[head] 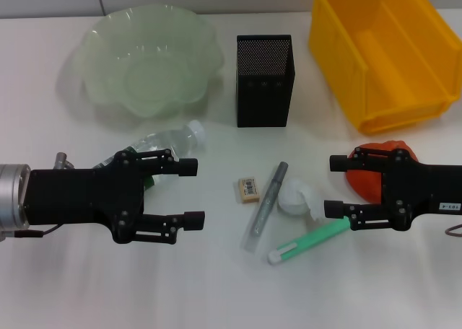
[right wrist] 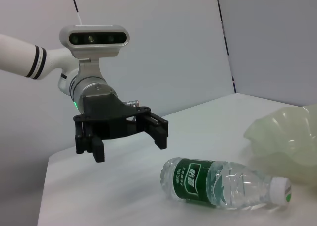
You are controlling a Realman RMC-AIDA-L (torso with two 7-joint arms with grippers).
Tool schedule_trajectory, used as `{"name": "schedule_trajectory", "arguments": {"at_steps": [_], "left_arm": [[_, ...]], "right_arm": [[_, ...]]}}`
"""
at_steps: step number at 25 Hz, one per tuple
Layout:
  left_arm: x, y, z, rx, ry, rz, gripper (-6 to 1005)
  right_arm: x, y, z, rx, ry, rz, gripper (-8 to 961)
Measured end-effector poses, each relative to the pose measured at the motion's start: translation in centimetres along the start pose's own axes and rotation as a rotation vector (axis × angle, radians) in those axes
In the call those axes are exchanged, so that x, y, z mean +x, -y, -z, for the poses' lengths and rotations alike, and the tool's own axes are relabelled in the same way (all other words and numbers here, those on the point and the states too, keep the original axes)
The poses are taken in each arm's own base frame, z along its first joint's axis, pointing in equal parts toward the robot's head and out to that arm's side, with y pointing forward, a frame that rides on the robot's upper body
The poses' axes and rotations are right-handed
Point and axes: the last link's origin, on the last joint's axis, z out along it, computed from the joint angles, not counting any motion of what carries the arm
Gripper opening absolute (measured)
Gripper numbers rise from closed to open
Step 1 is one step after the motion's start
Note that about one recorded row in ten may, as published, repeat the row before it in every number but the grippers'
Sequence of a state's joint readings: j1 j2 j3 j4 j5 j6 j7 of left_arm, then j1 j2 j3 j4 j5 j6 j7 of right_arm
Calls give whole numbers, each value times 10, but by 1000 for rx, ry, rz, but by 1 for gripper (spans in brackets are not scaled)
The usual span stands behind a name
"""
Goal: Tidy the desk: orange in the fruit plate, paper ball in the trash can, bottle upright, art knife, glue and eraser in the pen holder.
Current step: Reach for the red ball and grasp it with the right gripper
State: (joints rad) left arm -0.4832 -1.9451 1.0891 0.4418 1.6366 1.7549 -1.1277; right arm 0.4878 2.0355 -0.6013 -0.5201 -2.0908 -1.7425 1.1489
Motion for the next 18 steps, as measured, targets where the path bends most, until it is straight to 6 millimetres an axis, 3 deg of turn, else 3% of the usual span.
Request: {"name": "schedule_trajectory", "arguments": {"at_steps": [18], "left_arm": [[1,0,-3,-6,-3,-15,801]], "right_arm": [[-4,2,3,6,12,-4,794]]}}
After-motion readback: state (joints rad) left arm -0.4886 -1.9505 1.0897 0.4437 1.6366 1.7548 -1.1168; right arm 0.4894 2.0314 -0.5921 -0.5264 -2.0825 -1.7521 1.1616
